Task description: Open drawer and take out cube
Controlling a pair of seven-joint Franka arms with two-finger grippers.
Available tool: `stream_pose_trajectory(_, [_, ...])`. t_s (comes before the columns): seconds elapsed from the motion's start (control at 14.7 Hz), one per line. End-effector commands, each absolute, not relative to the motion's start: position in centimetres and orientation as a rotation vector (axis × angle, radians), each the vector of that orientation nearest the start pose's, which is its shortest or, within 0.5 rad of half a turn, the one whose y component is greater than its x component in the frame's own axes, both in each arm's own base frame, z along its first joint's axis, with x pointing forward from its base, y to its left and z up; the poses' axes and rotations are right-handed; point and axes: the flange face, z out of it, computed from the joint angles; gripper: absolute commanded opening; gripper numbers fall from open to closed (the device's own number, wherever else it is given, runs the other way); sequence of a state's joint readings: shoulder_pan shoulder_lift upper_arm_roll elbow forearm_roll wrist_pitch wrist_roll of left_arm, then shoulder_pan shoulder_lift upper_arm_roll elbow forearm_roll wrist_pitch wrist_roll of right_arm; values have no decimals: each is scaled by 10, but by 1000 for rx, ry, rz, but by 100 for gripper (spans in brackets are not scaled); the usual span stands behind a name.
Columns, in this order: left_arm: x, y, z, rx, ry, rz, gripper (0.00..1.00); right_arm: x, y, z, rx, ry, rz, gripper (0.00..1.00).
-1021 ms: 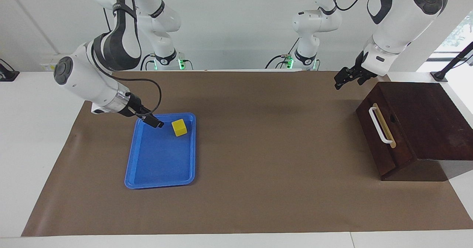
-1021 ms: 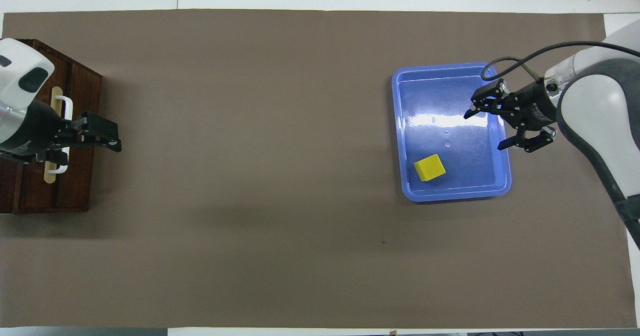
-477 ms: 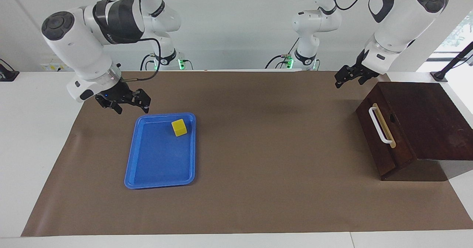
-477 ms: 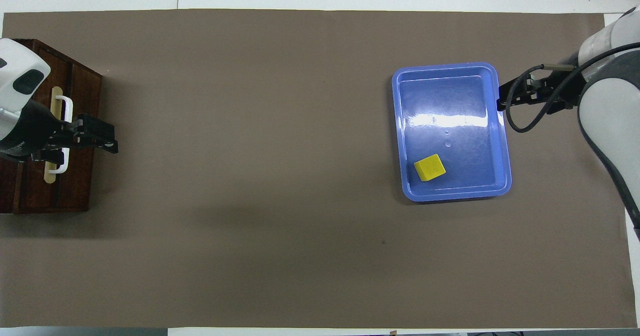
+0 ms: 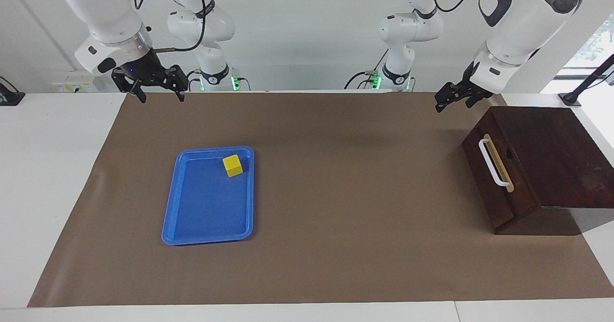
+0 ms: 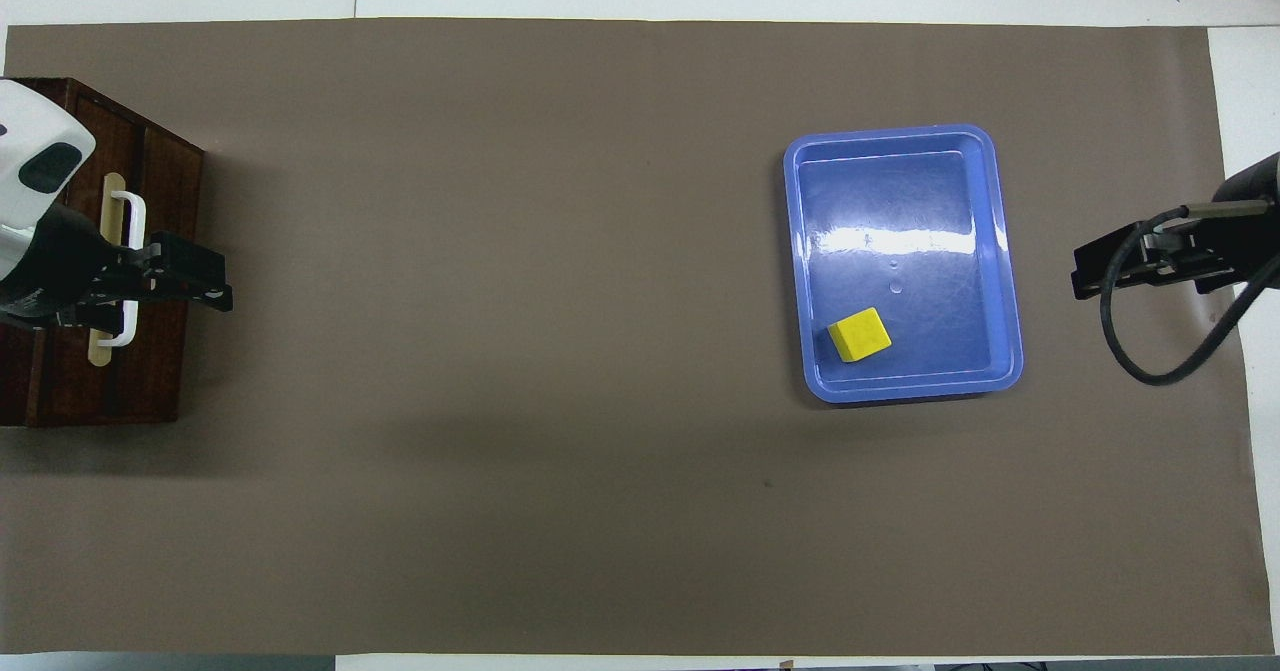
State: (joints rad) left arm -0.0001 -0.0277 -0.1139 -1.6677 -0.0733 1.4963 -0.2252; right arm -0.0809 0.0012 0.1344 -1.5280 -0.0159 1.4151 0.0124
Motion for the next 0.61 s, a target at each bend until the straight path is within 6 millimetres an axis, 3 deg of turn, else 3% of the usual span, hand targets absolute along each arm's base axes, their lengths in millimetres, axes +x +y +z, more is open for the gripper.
stream_pose_trajectory(0.0, [518, -66, 591, -3153, -162, 250, 100, 534, 26, 602, -3190, -135, 113, 100])
stream_pose_trajectory(0.27, [516, -69, 591, -3140, -145, 248, 100, 537, 19, 593, -3186, -105, 115, 100])
stream_pose_trajectory(0.54, [520, -49, 594, -3144, -223, 225, 100, 538, 17, 601, -3175, -102, 146, 100])
